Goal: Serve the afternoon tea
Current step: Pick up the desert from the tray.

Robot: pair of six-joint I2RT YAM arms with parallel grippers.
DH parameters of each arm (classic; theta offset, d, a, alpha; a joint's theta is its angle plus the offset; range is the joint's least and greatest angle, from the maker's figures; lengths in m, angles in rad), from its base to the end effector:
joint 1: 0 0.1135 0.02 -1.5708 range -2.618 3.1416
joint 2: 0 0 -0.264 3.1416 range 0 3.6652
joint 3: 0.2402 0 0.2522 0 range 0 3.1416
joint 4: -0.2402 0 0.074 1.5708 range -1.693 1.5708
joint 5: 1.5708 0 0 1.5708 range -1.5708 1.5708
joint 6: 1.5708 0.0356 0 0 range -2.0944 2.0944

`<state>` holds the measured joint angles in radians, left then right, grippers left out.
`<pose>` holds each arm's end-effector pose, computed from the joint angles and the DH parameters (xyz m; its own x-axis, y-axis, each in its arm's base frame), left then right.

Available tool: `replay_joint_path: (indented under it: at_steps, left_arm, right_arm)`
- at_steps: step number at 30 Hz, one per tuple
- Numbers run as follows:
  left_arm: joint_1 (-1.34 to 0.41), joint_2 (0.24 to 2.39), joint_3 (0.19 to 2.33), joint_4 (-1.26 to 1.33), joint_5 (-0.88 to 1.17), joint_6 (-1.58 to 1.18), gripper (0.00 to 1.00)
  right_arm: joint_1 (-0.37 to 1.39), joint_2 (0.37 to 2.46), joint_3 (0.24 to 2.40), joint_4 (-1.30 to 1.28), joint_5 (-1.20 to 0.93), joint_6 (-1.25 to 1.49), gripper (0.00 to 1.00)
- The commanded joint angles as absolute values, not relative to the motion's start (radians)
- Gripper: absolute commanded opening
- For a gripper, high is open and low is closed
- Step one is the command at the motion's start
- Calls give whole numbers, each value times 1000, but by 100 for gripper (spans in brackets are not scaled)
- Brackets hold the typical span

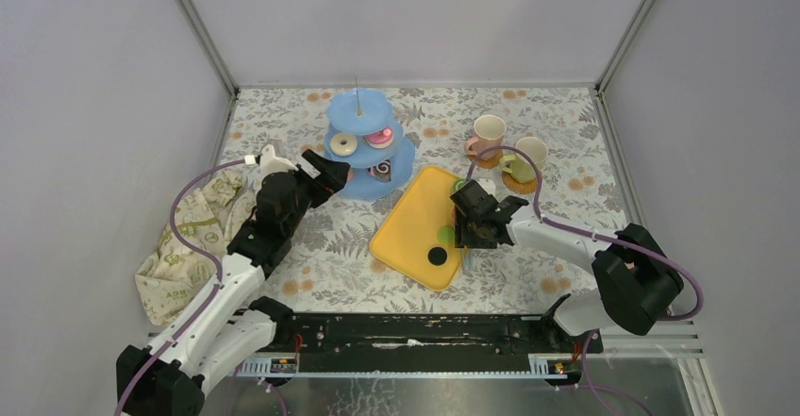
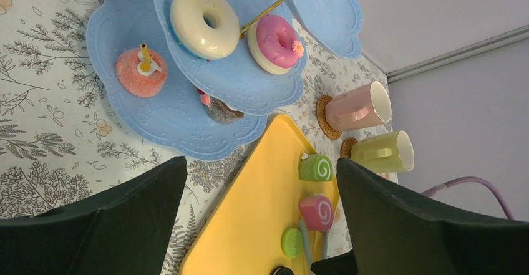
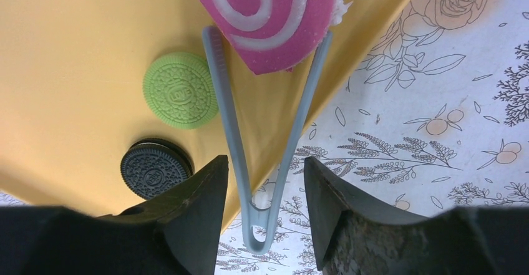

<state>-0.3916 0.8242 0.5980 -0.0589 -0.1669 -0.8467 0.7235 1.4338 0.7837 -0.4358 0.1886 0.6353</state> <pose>0.1849 -0.0699 0.2801 -0.3438 -0.6572 -0.6707 -0.0430 0.7245 -0.6879 0.2038 0.1711 0.1781 -0.8807 -0.0002 -0.4736 -0.0772 0.9867 0.1431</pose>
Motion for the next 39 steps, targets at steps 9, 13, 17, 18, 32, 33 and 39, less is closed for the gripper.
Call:
replay_joint_path:
  at_steps: [9, 13, 17, 18, 32, 33, 39]
  left_arm:
    - [-389, 820, 583, -1, -166, -851, 97]
    - [-388, 818, 581, 0, -167, -855, 97]
    - [-389, 817, 579, 1, -165, -859, 97]
    - [-388, 817, 578, 1, -164, -859, 97]
    - [-388, 814, 571, 4, -161, -862, 97]
    - [-388, 814, 572, 5, -162, -861, 97]
    - [-387, 818, 574, 3, -160, -861, 97]
  right_arm:
    - [716, 1391, 798, -450, 170, 617, 59]
    - [728, 1410, 785, -438, 190, 628, 61]
    - [757, 1439, 794, -442, 223, 639, 62]
    - [764, 1447, 797, -443, 232, 642, 62]
    - [796, 1497, 799, -457, 305, 664, 49]
    - [796, 1500, 798, -456, 308, 666, 48]
    - [796, 1511, 798, -440, 308, 668, 48]
